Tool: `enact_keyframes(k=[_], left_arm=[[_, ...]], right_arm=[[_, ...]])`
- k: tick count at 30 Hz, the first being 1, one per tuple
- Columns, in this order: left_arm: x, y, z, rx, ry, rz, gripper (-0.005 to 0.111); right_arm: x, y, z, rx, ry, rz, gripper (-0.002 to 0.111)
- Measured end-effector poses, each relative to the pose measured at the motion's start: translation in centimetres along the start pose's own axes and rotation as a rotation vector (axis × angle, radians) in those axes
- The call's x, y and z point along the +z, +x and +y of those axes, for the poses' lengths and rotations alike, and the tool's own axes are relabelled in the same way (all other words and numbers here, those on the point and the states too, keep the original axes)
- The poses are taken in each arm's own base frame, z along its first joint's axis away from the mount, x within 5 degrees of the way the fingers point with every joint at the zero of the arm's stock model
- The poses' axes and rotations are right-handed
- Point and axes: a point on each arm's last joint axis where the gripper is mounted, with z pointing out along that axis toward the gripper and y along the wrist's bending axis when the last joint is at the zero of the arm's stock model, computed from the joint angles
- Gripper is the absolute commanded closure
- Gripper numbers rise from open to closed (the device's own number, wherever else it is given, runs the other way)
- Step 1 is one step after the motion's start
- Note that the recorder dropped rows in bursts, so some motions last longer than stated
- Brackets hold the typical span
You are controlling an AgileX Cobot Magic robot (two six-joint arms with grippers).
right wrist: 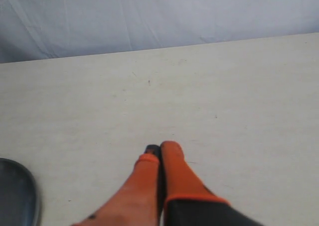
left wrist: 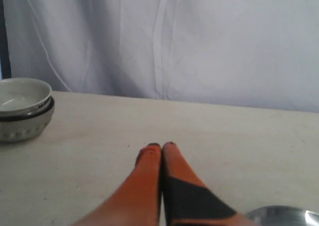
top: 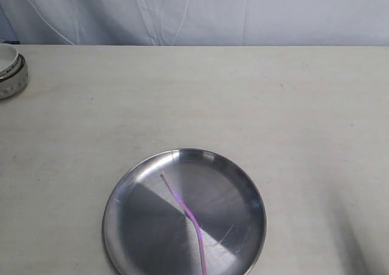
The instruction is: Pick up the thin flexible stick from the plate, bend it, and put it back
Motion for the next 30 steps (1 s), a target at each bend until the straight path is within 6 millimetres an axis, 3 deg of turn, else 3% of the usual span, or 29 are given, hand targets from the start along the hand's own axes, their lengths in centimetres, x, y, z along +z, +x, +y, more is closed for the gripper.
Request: enact_keyframes(k=[4, 9, 30], left_arm=[[-0.5, 1.8, 0.5, 0.027, -0.035, 0.015, 0.106], [-0.6, 2.5, 0.6, 0.031, -0.041, 0.051, 0.106], [-0.6, 2.5, 0.7, 0.052, -0.045, 0.053, 0.106]], right_arm=[[0.0, 0.0, 0.0, 0.0, 0.0, 0.0, 0.109], [0.0, 0.0, 0.0, 0.0, 0.0, 0.0, 0.109], [0.0, 0.0, 0.0, 0.0, 0.0, 0.0, 0.109]])
